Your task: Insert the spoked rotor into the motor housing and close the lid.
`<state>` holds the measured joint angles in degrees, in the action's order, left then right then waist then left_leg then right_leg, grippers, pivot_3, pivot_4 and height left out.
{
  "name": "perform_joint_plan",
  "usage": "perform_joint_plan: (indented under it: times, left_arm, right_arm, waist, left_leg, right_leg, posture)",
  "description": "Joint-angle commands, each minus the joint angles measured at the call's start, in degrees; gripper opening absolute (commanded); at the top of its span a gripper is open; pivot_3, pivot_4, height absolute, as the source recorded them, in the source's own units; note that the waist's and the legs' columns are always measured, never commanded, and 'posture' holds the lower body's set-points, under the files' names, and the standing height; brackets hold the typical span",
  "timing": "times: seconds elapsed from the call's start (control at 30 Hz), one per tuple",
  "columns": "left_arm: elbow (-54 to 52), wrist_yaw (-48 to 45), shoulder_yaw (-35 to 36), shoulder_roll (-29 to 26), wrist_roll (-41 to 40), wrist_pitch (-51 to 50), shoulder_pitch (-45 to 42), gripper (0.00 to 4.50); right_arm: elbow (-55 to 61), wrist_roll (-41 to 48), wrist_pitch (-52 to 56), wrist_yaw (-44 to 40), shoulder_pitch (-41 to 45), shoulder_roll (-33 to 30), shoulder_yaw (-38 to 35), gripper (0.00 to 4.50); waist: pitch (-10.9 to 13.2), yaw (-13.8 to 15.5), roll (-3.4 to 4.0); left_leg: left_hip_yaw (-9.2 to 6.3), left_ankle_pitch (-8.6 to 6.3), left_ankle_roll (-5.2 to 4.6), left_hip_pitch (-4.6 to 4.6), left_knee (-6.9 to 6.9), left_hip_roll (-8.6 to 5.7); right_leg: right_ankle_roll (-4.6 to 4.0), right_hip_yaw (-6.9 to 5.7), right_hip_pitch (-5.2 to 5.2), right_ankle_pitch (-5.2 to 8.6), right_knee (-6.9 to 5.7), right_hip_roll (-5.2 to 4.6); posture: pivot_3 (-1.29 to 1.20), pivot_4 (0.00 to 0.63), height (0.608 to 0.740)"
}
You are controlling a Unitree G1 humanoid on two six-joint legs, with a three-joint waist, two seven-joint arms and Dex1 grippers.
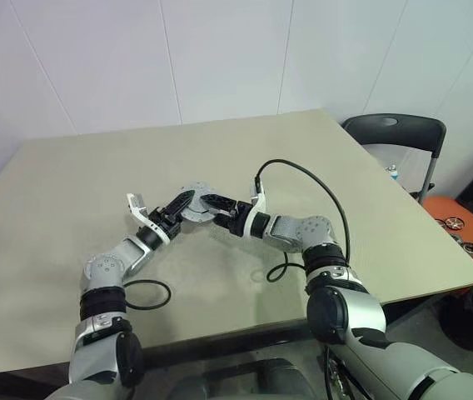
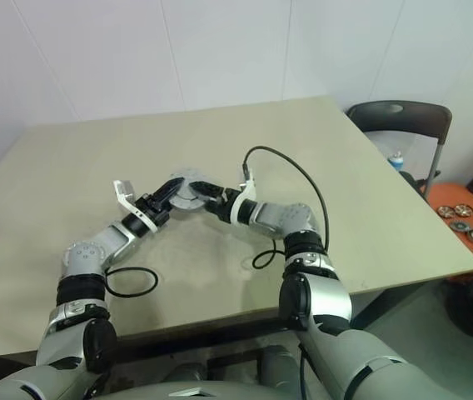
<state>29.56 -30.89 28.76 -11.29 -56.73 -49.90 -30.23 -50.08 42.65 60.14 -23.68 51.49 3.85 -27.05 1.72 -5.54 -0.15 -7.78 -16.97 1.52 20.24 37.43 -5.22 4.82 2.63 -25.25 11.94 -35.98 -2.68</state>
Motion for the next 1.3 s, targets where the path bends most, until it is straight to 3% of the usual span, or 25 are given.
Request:
perform_joint_plan:
  times: [0.03,0.33,0.7,0.93,1.3]
  left_arm:
    - [-1.57,-0.33,3.11,-2.11,-1.7,2.22,-3.56,2.48]
    - [-2.69,0.6,7.15,-5.81,-2.74,3.01,-3.53,2.48]
    - [-12.71,3.27,12.37,-13.67,-4.78,1.02,6.41,2.48]
    - [-7.98,2.35,13.99,-19.54,-1.82,3.2,9.05,2.48]
    - [12.8,-4.93,12.09,-28.9,8.21,11.64,6.55,2.48]
  right_arm:
    - [-0.12,-0.15,-1.19,-0.52,1.83,-0.1,0.44,3.72]
    - [-2.93,-1.38,-3.15,-0.75,2.84,0.0,0.67,3.72]
    - [-6.09,-2.39,-5.0,-1.32,3.7,0.37,1.27,3.72]
    - [-6.79,-2.92,-5.68,-1.63,3.85,0.49,1.2,3.72]
    - [-6.48,-3.66,-5.73,-1.16,3.44,0.05,1.48,3.72]
  waist:
    - [0.0,0.0,0.0]
    - [-0.01,-0.01,-0.03]
    - [-0.07,-0.35,-0.11]
    - [-0.22,0.06,-0.34]
    - [-0.28,-0.23,-0.44]
  left_leg:
    - [0.0,0.0,0.0,0.0,0.0,0.0]
    - [0.0,0.0,0.0,0.01,-0.01,0.0]
    - [0.04,0.0,0.0,0.0,-0.04,0.02]
    - [0.04,0.0,0.01,-0.03,-0.02,-0.02]
    - [0.06,0.03,0.05,-0.14,-0.14,0.01]
  right_leg:
    - [0.0,0.0,0.0,0.0,0.0,0.0]
    - [0.0,0.0,-0.01,0.0,0.0,0.0]
    - [0.0,0.07,-0.08,0.0,-0.05,0.03]
    - [0.0,0.05,-0.04,0.0,-0.05,0.02]
    - [-0.01,0.06,-0.03,0.01,-0.06,0.05]
  posture:
    - [0.0,0.0,0.74]
    - [0.0,0.0,0.74]
    - [0.0,0.0,0.74]
    - [0.0,0.0,0.74]
    - [0.0,0.0,0.74]
